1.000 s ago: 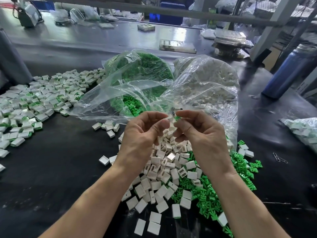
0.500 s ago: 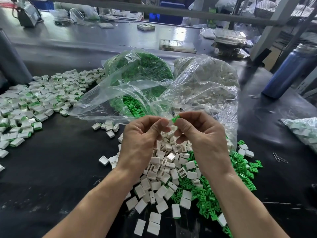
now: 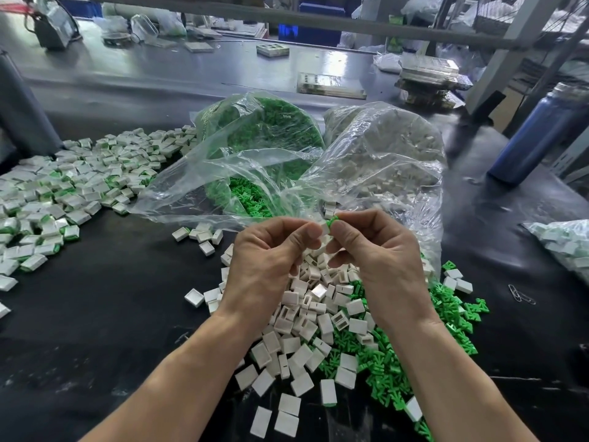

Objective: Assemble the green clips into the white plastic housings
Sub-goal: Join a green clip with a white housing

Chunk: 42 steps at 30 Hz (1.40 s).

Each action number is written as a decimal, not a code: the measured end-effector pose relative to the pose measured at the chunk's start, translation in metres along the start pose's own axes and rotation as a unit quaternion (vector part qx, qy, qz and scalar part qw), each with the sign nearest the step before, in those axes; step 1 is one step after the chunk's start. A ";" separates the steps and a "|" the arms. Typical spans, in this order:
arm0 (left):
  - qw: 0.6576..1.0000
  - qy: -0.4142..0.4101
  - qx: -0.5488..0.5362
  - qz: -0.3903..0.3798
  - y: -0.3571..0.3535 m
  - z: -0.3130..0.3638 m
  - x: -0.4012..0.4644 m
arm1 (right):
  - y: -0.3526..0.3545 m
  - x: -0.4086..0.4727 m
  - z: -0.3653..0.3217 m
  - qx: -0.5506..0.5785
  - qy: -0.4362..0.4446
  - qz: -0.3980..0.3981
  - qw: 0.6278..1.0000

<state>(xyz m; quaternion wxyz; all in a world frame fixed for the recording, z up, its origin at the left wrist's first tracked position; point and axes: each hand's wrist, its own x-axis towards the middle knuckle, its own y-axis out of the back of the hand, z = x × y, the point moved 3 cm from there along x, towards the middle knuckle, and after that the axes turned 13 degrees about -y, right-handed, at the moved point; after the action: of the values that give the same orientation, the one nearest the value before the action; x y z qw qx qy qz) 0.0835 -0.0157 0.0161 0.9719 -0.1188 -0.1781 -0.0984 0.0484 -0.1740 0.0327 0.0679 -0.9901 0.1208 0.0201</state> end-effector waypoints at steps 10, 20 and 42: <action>0.999 -0.026 0.036 -0.029 -0.002 -0.001 0.000 | -0.001 -0.004 -0.002 -0.068 0.038 0.003 0.997; 0.996 -0.046 0.082 -0.011 -0.005 0.005 -0.005 | -0.004 -0.006 0.002 -0.077 0.057 0.017 0.995; 0.990 -0.067 0.121 -0.006 -0.007 0.014 -0.008 | -0.011 -0.011 0.001 -0.074 0.032 -0.025 0.996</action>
<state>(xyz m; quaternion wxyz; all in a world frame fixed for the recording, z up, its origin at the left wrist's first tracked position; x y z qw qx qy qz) 0.0704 -0.0180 0.0272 0.9644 -0.0056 -0.2541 -0.0734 0.0404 -0.1610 0.0340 -0.0093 -0.9953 0.0959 -0.0044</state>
